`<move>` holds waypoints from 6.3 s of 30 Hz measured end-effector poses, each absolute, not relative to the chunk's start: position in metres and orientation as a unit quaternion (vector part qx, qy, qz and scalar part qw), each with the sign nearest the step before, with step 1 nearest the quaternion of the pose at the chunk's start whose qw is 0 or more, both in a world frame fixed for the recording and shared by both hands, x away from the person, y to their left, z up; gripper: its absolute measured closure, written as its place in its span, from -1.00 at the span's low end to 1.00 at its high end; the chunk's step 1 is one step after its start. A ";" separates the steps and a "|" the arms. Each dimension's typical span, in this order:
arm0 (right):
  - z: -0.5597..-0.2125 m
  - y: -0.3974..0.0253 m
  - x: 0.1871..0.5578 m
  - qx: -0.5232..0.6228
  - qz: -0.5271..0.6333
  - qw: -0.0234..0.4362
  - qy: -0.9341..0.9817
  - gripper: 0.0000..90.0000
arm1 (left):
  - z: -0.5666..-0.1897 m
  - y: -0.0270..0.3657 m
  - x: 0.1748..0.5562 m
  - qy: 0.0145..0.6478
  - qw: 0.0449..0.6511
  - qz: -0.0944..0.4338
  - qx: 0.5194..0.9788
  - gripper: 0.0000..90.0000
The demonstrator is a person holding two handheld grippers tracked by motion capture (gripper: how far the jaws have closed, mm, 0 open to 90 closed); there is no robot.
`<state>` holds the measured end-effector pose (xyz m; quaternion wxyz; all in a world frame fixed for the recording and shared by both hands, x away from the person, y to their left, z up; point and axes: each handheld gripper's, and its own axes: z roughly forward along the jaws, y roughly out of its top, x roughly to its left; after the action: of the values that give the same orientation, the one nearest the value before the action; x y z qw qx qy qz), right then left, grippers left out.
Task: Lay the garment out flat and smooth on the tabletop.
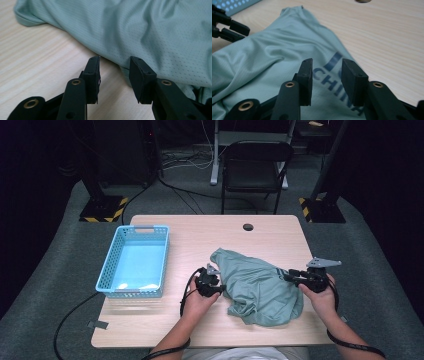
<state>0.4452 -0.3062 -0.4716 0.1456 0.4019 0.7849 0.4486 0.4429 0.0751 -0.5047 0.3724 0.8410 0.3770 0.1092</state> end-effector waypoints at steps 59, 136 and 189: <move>-0.454 -0.315 0.441 0.398 0.462 0.143 0.780 0.55 | -0.466 0.149 0.407 0.403 0.363 0.176 0.821 0.35; -0.479 -0.267 0.417 0.339 0.432 0.089 0.831 0.47 | -0.501 0.149 0.453 0.438 0.367 0.146 0.808 0.92; -0.430 -0.292 0.490 0.423 0.477 0.158 0.754 0.92 | -0.491 0.165 0.445 0.451 0.394 0.182 0.780 0.95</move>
<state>0.4901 -0.2918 -0.4304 0.1582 0.4231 0.7541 0.4768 0.4446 0.1651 -0.4911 0.3936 0.7803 0.4505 0.1820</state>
